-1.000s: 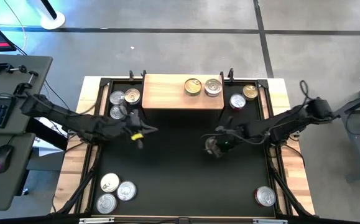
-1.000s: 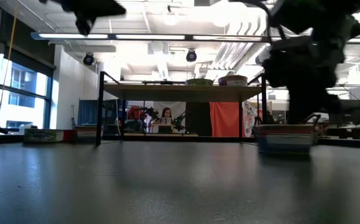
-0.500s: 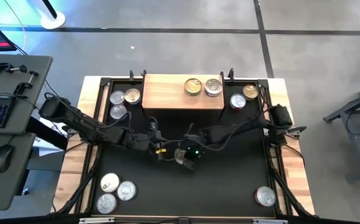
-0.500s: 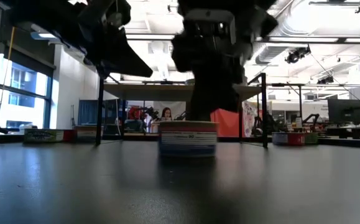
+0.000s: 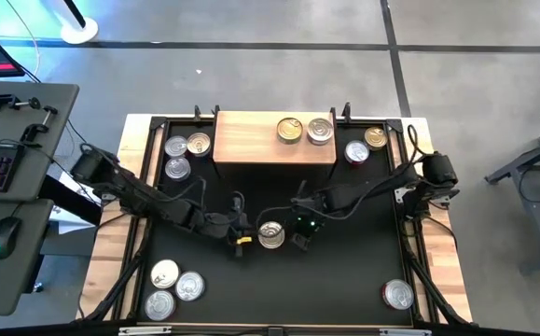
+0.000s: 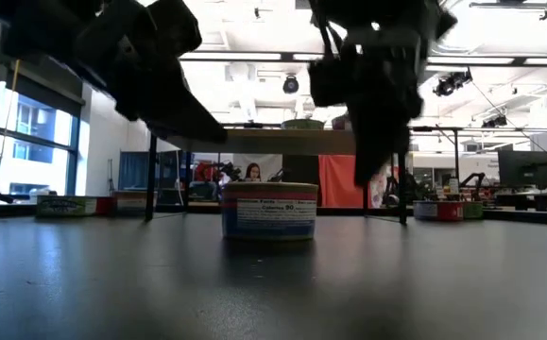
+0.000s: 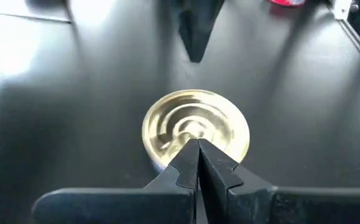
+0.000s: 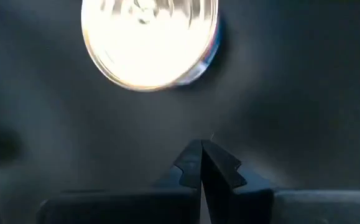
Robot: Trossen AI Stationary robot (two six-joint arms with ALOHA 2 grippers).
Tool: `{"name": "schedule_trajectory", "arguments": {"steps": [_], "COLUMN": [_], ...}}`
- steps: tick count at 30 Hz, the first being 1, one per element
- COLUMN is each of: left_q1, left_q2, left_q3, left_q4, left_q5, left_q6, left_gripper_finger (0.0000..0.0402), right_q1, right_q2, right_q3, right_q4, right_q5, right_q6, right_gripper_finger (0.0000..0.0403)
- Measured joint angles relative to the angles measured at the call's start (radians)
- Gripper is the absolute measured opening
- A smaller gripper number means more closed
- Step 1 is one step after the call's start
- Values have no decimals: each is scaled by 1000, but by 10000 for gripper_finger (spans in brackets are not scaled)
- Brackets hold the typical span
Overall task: Stack canned seafood by type on shelf
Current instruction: Stack the top right blue tuna can on top of the other blue tuna can
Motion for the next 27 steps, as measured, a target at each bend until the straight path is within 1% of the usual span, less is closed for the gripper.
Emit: {"name": "schedule_trajectory", "arguments": {"steps": [3, 5, 9, 14, 17, 22, 27], "left_q1": [11, 25, 38, 40, 42, 43, 43], "left_q2": [77, 116, 166, 199, 199, 198, 199], "left_q3": [2, 2, 1, 1, 1, 2, 5], "left_q4": [154, 192, 206, 202, 199, 178, 145], "left_q5": [76, 99, 104, 112, 112, 112, 111], "left_q6": [31, 31, 23, 52, 52, 53, 53], "left_gripper_finger": [0, 0, 0, 0, 0, 0, 0], "right_q1": [12, 24, 45, 53, 52, 46, 30], "right_q2": [0, 2, 2, 9, 24, 38, 37], "right_q3": [-106, -145, -174, -177, -175, -175, -175], "right_q4": [194, 271, 345, 372, 398, 409, 459], "right_q5": [-41, -29, 19, 76, 98, 169, 170], "right_q6": [108, 160, 221, 252, 276, 297, 320], "right_gripper_finger": [0, 0, 0, 0, 0, 0, 0]}}
